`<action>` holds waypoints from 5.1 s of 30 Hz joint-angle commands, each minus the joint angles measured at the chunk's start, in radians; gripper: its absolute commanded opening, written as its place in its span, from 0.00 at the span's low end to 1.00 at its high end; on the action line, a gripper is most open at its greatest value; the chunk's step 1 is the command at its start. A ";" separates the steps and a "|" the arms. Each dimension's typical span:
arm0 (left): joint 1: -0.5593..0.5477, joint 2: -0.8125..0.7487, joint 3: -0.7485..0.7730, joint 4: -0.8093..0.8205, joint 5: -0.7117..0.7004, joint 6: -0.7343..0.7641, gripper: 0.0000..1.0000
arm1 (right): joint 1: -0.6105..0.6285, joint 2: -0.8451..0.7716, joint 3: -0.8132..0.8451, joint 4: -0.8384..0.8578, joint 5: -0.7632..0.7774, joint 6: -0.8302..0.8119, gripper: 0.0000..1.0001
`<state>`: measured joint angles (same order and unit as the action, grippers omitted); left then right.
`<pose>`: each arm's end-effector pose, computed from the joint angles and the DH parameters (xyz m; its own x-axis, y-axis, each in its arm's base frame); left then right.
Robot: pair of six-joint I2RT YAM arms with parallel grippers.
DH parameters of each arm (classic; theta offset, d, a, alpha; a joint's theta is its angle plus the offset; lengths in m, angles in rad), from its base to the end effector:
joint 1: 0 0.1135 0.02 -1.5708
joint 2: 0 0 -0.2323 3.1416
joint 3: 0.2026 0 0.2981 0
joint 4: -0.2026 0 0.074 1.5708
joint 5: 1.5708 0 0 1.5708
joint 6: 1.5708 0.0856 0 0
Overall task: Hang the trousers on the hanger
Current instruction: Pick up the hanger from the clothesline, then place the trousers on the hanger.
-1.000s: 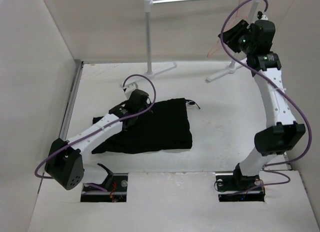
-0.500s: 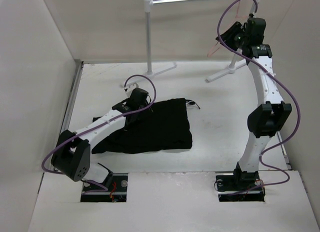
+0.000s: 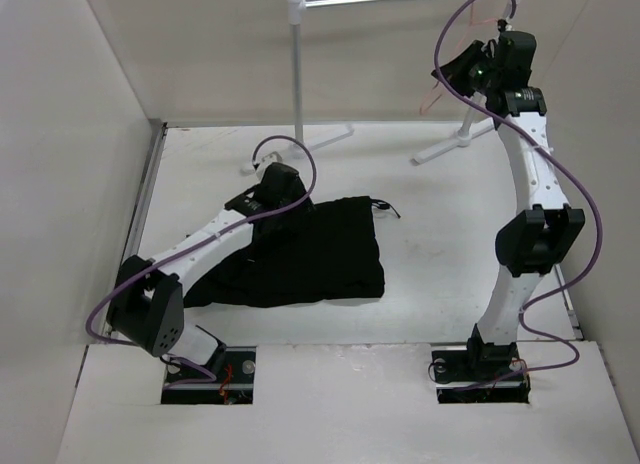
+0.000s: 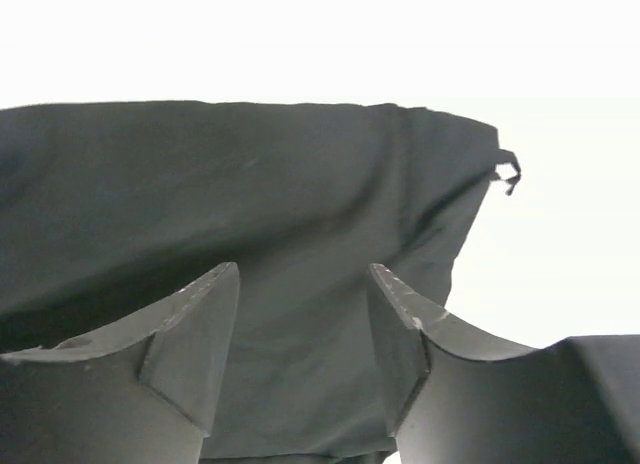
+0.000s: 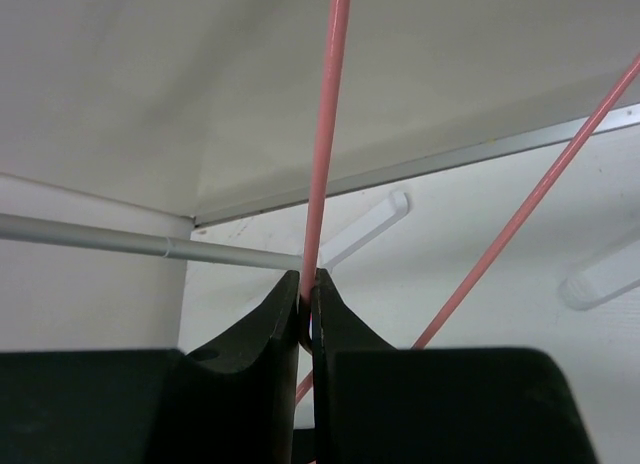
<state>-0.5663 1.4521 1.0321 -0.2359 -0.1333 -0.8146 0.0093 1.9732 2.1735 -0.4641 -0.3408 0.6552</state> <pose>0.3516 -0.2101 0.1830 -0.6753 -0.4250 -0.6027 -0.0705 0.8507 -0.5209 0.5342 0.0336 0.4038 -0.4087 0.5705 -0.7124 -0.1039 0.7464 0.6573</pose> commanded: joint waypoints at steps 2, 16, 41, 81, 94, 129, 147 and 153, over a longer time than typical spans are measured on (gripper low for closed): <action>0.029 -0.007 0.123 -0.003 0.027 0.037 0.53 | 0.024 -0.137 -0.033 0.062 -0.030 -0.058 0.09; -0.051 0.157 0.712 -0.164 0.097 0.161 0.46 | 0.117 -0.471 -0.591 0.091 0.005 -0.095 0.09; -0.320 0.593 1.045 -0.163 0.029 0.175 0.41 | 0.337 -0.787 -1.172 0.035 0.102 -0.055 0.09; -0.329 0.588 0.824 0.033 0.090 0.009 0.25 | 0.269 -0.959 -1.270 0.022 -0.035 0.018 0.06; -0.330 0.515 0.719 0.101 -0.002 -0.003 0.00 | 0.249 -1.004 -1.279 -0.041 0.009 -0.006 0.31; -0.416 0.264 0.040 0.374 -0.259 -0.187 0.00 | 0.468 -0.413 -1.443 0.551 0.180 0.083 0.56; -0.310 0.116 -0.161 0.373 -0.348 -0.173 0.00 | 0.449 -0.599 -1.500 0.530 0.054 0.202 0.08; -0.267 0.038 -0.240 0.339 -0.394 -0.120 0.00 | 0.370 -0.659 -1.535 0.535 -0.030 0.268 0.05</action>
<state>-0.8516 1.5337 0.8265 0.1528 -0.4519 -0.9897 0.4290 1.3392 0.6533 0.0635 -0.3161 0.8734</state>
